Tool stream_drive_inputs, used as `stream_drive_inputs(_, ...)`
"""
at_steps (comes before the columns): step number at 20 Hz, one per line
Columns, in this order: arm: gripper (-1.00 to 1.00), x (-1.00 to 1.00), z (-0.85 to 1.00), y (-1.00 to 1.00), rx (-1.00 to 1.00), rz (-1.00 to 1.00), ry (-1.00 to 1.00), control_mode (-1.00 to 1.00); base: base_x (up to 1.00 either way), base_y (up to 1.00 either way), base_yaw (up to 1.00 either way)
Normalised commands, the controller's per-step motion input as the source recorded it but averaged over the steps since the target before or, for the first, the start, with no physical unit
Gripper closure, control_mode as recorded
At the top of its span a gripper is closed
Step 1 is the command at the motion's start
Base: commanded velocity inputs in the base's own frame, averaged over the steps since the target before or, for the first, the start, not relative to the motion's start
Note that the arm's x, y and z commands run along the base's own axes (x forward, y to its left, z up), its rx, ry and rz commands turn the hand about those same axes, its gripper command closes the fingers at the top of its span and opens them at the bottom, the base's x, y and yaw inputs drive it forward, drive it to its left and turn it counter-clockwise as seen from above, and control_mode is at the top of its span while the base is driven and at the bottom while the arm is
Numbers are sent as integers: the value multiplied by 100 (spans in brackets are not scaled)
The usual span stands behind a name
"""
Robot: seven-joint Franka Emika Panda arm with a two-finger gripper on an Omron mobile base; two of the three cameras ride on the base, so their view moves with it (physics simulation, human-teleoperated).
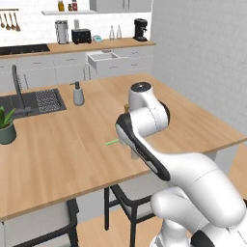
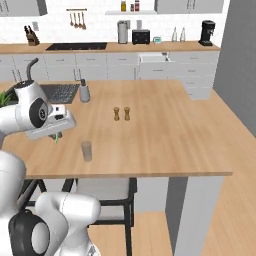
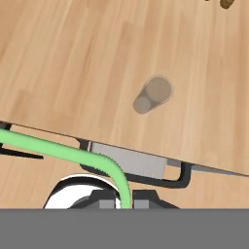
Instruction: Take a straw from the drawer in front and place it inside the glass cup on the dining counter.
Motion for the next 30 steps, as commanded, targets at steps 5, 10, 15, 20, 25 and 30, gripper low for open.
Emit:
stream_drive_inputs(5,100,6,9,0,-2,0,-2,-100,47,18,0)
stream_drive_inputs(10,100,15,31,-5,-28,0,-13,-100,0,0,0)
stream_drive_inputs(15,100,17,18,-21,-46,0,-17,-100,0,0,0)
stream_drive_inputs(20,100,10,14,-40,-46,0,-16,-100,0,0,0)
stream_drive_inputs(25,100,29,0,-23,-35,0,-8,-100,0,0,0)
stream_drive_inputs(30,100,61,-13,-3,-23,0,0,-100,0,0,0)
